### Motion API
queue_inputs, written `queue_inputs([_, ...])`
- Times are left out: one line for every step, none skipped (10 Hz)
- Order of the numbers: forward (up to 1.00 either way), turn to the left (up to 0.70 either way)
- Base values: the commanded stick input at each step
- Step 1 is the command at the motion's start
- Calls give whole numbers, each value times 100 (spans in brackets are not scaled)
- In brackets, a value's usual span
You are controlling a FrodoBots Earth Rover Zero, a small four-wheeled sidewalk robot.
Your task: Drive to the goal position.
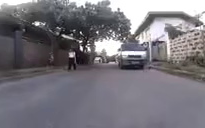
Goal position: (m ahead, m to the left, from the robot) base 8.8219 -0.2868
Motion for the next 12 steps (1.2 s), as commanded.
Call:
queue_inputs([100,4])
queue_inputs([100,4])
queue_inputs([100,4])
queue_inputs([100,4])
queue_inputs([100,4])
queue_inputs([100,4])
queue_inputs([100,4])
queue_inputs([100,4])
queue_inputs([100,4])
queue_inputs([100,4])
queue_inputs([100,4])
queue_inputs([100,4])
